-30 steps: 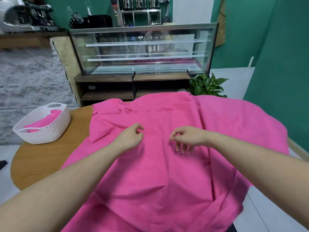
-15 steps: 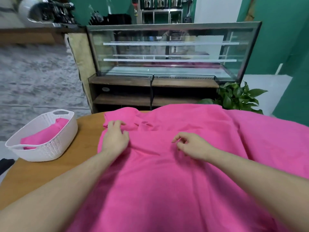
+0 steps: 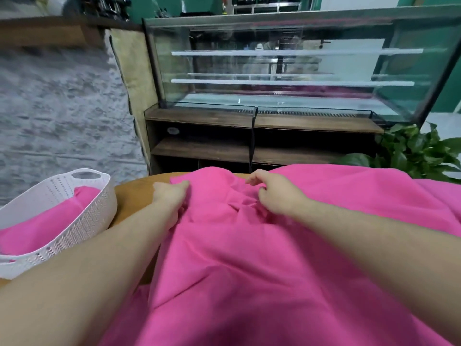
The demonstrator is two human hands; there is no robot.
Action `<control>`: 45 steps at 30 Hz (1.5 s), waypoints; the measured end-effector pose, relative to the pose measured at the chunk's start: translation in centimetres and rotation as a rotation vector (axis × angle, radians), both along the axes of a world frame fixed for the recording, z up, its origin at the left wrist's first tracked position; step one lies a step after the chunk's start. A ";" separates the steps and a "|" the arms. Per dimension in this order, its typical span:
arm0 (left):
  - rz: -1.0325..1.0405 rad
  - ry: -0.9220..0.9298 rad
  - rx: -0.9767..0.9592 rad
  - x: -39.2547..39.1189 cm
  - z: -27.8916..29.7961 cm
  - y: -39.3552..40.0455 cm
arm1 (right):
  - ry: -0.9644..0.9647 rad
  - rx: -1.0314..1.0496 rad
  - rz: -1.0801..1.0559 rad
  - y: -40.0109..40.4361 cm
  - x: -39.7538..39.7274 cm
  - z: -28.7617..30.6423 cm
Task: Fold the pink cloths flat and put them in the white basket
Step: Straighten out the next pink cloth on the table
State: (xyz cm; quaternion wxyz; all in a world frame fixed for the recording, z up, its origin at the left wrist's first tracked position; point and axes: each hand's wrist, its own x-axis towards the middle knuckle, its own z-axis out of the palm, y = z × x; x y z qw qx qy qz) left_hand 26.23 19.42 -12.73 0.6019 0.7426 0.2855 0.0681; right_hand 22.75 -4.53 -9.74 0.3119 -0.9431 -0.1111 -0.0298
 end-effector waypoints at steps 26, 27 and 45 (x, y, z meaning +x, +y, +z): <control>-0.201 -0.541 0.321 4.6 2.8 0.4 | 0.071 -0.102 -0.151 3.4 8.1 2.7; -0.181 -0.510 0.317 4.6 3.1 0.4 | -0.050 -0.122 -0.172 3.3 8.3 3.2; -0.655 -0.060 1.214 1.3 -2.9 -4.5 | 0.154 -0.480 -0.143 2.1 7.8 -3.0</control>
